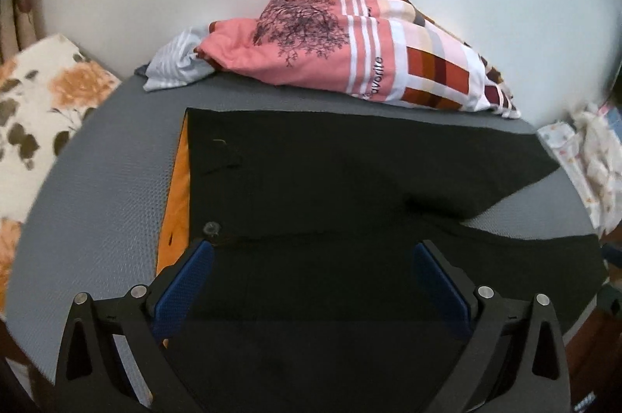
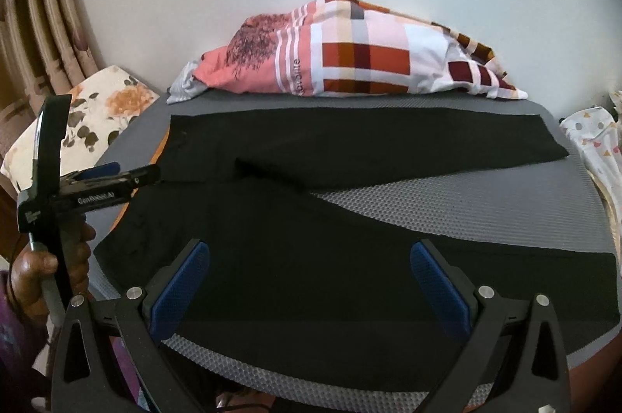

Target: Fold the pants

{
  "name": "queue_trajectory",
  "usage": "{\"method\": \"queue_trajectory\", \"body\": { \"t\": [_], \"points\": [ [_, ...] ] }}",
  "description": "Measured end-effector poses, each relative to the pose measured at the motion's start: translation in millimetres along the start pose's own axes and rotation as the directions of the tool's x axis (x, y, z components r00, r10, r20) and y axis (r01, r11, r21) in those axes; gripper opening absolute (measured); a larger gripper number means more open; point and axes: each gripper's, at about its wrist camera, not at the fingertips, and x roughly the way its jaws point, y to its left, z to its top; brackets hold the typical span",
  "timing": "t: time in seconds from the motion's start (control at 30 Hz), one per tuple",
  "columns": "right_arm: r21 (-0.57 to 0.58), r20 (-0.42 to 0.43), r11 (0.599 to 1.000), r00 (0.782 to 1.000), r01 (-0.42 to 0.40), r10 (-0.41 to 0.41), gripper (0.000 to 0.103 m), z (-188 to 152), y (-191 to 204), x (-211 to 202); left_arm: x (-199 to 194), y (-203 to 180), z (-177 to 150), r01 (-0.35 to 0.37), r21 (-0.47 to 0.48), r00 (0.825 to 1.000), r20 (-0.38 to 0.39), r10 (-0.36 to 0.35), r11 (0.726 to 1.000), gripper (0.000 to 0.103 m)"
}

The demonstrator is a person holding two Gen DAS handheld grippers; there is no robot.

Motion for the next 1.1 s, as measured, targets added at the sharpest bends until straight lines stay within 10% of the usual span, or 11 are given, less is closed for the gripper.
{"method": "queue_trajectory", "body": {
  "t": [0.2,0.33,0.5,0.83,0.87,0.93,1.1],
  "points": [
    [-0.002,-0.046,1.0,0.999,0.001,-0.001,0.103,-3.0,2.4,21.0,39.1,83.3,39.8,0.114,-0.144,0.986,-0.108,-0.13,0.983,0.1],
    [0.019,-0.084,1.0,0.996,0.0,0.002,0.103,-4.0,-1.1,37.4,59.2,115.3,82.5,0.123,-0.011,0.992,-0.025,-0.123,0.992,0.1],
    [0.038,-0.133,0.999,0.991,0.0,0.005,0.103,-3.2,-2.6,56.8,115.7,147.5,117.3,0.155,0.056,0.984,-0.092,-0.149,0.986,0.076],
    [0.013,-0.151,1.0,0.988,0.019,-0.017,0.103,2.5,0.5,71.1,184.2,165.5,127.6,0.205,0.093,0.958,-0.224,-0.18,0.974,0.075],
    [0.012,-0.154,1.0,0.988,0.02,-0.017,0.103,2.3,0.7,72.7,184.7,165.9,129.3,0.202,0.075,0.958,-0.224,-0.181,0.977,0.072],
    [0.009,-0.162,1.0,0.987,0.019,-0.017,0.103,2.5,1.9,77.4,186.4,167.2,132.1,0.204,0.029,0.952,-0.238,-0.191,0.979,0.013],
    [0.03,-0.173,1.0,0.985,-0.002,0.007,0.103,6.8,0.2,86.6,166.0,142.9,123.5,0.124,0.118,0.977,-0.188,-0.1,0.985,0.01]
  ]
}}
